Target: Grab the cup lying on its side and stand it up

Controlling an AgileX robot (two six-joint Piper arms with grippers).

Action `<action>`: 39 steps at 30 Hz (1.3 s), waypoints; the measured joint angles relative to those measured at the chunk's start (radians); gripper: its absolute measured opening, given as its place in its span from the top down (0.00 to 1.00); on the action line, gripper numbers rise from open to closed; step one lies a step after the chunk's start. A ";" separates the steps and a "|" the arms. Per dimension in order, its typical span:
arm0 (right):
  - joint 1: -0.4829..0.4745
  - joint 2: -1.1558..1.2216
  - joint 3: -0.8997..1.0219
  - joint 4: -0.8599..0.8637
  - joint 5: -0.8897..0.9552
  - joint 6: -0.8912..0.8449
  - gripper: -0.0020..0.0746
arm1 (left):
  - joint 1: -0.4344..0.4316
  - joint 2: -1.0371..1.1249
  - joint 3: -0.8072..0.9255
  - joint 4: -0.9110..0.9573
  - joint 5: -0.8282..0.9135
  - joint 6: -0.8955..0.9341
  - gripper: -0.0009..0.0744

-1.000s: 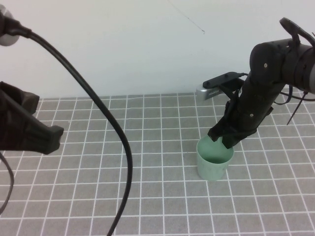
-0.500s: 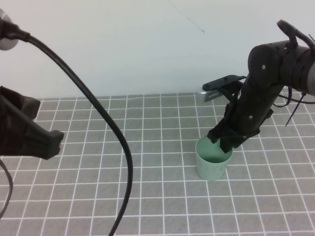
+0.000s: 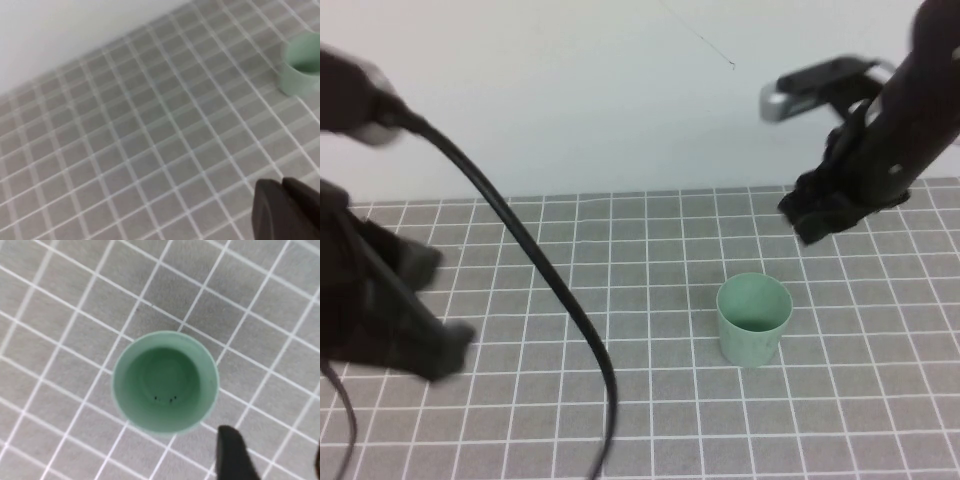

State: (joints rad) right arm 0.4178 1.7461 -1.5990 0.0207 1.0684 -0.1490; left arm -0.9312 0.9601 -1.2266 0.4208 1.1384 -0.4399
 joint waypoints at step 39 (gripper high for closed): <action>0.000 -1.439 1.192 0.011 -0.432 -0.008 0.98 | 0.000 -0.168 0.734 -0.116 -0.939 0.059 0.99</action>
State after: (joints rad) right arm 0.4178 0.3075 -0.4066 0.0312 0.6364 -0.1574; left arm -0.9312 0.7918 -0.4924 0.3053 0.1990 -0.3808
